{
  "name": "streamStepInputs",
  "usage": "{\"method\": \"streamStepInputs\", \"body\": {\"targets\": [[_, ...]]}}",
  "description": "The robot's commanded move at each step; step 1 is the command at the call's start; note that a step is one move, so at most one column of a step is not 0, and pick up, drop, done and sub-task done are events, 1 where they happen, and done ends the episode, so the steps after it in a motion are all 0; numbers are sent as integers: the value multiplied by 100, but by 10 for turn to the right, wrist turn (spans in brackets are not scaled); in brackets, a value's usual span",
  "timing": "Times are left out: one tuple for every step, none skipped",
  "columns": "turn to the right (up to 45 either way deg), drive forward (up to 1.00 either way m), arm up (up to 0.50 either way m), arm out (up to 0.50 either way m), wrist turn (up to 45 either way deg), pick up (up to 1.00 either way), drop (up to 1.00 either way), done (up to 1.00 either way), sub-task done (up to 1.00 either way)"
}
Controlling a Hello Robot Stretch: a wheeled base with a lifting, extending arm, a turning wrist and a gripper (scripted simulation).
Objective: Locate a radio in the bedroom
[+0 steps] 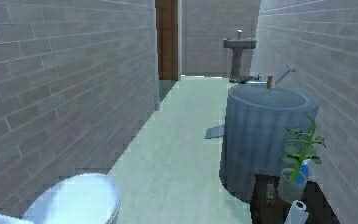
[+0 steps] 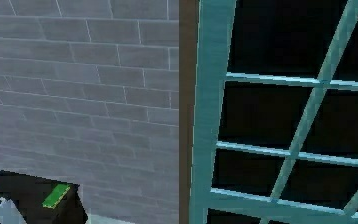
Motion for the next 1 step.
{"method": "streamStepInputs", "body": {"targets": [[0, 100, 0, 0, 0, 0, 0, 0, 0]]}}
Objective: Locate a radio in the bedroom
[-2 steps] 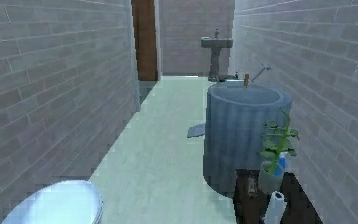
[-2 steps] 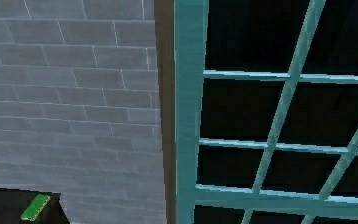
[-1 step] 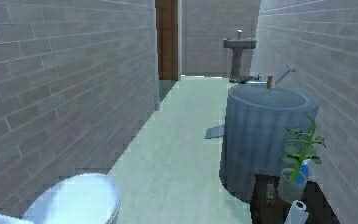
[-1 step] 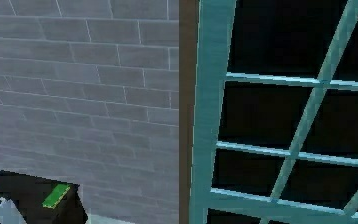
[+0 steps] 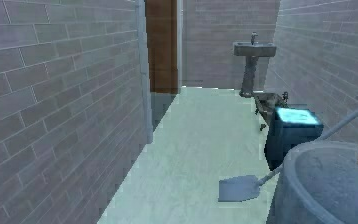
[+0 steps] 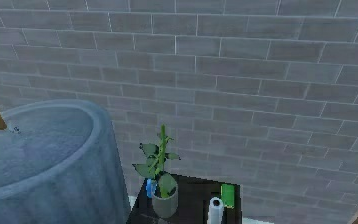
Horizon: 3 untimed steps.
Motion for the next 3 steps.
{"method": "streamStepInputs", "body": {"targets": [[-30, 0, 0, 0, 0, 0, 0, 0, 0], [0, 100, 0, 0, 0, 0, 0, 0, 0], [0, 100, 0, 0, 0, 0, 0, 0, 0]]}}
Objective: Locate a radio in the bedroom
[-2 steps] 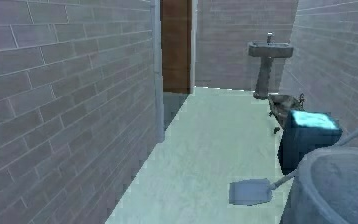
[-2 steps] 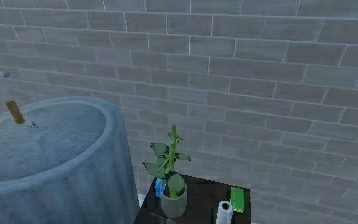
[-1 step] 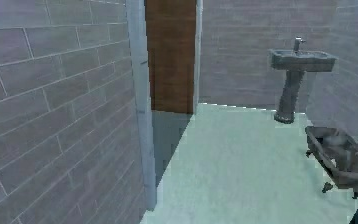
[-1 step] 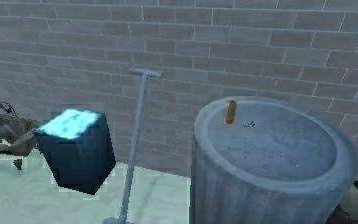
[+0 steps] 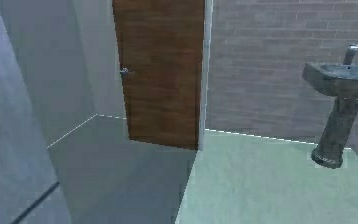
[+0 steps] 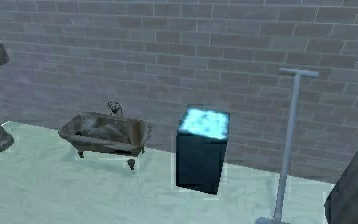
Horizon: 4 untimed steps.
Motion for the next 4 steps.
{"method": "streamStepInputs", "body": {"targets": [[30, 0, 0, 0, 0, 0, 0, 0, 0], [0, 10, 0, 0, 0, 0, 0, 0, 0], [-90, 0, 0, 0, 0, 0, 0, 0, 0], [0, 35, 0, 0, 0, 0, 0, 0, 0]]}}
